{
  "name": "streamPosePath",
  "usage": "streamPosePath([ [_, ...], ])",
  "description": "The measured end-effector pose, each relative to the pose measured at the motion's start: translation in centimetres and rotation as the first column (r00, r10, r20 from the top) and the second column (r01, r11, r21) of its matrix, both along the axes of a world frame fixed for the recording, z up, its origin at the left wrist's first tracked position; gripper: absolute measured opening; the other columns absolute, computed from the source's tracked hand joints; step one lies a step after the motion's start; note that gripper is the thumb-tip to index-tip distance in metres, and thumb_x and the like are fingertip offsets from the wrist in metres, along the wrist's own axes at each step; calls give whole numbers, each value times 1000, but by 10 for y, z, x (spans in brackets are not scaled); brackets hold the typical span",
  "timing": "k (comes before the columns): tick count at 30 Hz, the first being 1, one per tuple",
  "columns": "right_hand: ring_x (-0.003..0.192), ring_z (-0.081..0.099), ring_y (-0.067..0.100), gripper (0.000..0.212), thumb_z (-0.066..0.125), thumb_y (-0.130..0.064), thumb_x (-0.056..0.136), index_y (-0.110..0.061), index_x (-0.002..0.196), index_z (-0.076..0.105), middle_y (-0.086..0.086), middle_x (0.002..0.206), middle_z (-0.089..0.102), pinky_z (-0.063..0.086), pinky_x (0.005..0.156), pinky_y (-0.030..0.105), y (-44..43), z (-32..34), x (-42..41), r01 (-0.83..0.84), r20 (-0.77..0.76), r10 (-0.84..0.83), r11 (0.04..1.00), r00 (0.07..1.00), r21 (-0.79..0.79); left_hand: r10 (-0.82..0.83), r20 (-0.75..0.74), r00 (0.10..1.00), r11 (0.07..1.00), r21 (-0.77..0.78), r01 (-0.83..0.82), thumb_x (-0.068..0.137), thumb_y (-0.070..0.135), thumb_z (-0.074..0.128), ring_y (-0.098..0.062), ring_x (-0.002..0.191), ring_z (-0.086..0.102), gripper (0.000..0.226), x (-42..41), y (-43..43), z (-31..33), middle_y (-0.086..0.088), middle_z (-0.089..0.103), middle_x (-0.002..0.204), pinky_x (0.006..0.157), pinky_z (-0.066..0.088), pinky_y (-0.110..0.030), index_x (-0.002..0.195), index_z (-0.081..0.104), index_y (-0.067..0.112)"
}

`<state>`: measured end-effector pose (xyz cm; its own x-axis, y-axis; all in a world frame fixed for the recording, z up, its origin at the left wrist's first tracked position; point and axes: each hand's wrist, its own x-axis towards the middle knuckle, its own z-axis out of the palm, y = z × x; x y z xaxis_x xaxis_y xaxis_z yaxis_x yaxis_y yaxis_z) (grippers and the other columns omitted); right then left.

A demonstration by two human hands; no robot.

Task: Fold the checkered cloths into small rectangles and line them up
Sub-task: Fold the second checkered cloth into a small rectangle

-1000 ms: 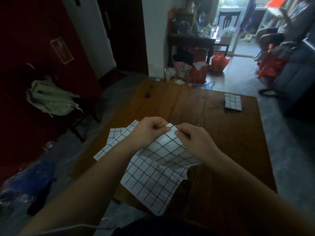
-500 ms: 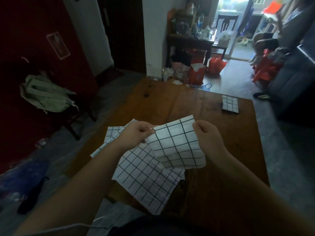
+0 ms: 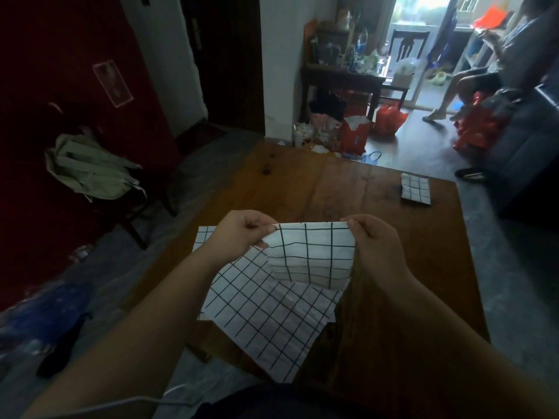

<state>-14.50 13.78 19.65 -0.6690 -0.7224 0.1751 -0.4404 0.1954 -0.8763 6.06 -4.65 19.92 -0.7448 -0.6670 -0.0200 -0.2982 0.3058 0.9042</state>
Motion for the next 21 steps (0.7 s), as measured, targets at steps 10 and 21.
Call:
streamPosePath([
  [10, 93, 62, 1, 23, 50, -19, 104, -18, 109, 73, -14, 97, 68, 45, 74, 16, -5, 3, 3, -13, -25, 13, 1000, 1000, -7, 140, -16, 990, 990, -27, -141, 97, 14, 67, -15, 85, 73, 8, 3, -1, 2, -3, 76, 94, 72, 60, -23, 96, 75, 16],
  [21, 85, 63, -8, 27, 47, -17, 105, -22, 104, 73, -15, 93, 68, 46, 67, 8, -10, 3, 0, -49, -25, 49, 999, 998, 7, 130, -4, 992, 990, -48, -130, 95, 16, 69, -8, 81, 67, 11, 8, -6, 5, -2, 73, 92, 70, 53, -19, 86, 72, 19],
])
